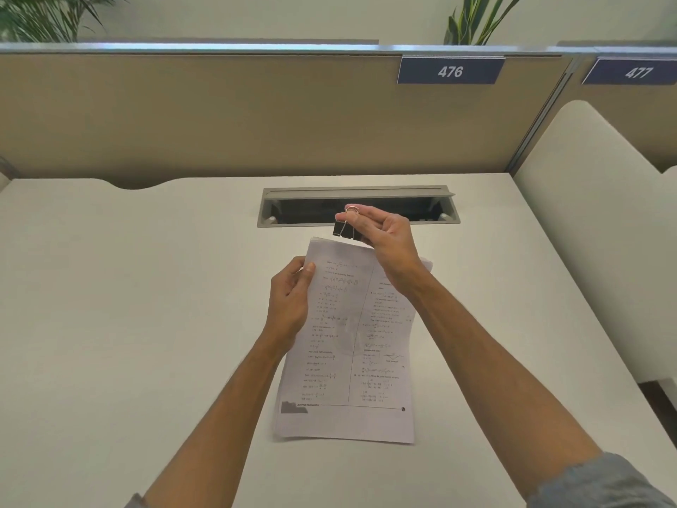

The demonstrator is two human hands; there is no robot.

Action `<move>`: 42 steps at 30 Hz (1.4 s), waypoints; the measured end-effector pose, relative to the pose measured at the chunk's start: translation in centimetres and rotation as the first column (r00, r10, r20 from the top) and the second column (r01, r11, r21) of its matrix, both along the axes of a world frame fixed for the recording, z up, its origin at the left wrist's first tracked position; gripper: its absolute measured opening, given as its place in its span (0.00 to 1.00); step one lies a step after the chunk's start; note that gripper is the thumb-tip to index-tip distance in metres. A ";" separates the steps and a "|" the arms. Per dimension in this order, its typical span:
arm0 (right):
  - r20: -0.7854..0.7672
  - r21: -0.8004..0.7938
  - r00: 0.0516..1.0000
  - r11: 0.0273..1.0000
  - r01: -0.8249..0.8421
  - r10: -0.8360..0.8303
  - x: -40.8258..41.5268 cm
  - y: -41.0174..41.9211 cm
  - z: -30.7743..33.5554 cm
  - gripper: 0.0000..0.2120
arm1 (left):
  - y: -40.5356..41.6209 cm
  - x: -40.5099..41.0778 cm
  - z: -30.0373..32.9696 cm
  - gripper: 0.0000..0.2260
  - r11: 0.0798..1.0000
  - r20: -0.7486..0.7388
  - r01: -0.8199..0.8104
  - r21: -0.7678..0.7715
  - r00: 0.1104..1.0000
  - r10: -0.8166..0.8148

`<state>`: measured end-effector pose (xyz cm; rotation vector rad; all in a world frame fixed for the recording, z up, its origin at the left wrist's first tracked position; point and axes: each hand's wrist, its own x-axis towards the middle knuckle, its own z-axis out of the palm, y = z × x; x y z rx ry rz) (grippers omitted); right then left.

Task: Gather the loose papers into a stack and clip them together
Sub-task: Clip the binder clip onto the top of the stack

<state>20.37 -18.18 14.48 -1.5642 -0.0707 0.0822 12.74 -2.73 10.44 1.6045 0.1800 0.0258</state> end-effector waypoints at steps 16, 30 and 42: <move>0.186 -0.089 0.982 0.996 0.004 0.012 -0.8 1.4 0.5 0.14 | 0.0 0.1 0.5 0.08 0.996 -0.017 0.000 -0.085 1.000 -0.001; 0.162 -0.483 0.966 0.870 -0.101 0.202 -1.2 1.3 0.8 0.28 | -0.3 0.2 0.4 0.07 0.997 -0.009 -0.010 -0.080 1.000 0.009; 0.270 -0.630 0.944 0.776 0.025 0.188 -0.9 -3.3 2.9 0.30 | 0.2 -0.3 1.3 0.08 0.999 0.026 0.024 -0.038 0.999 -0.023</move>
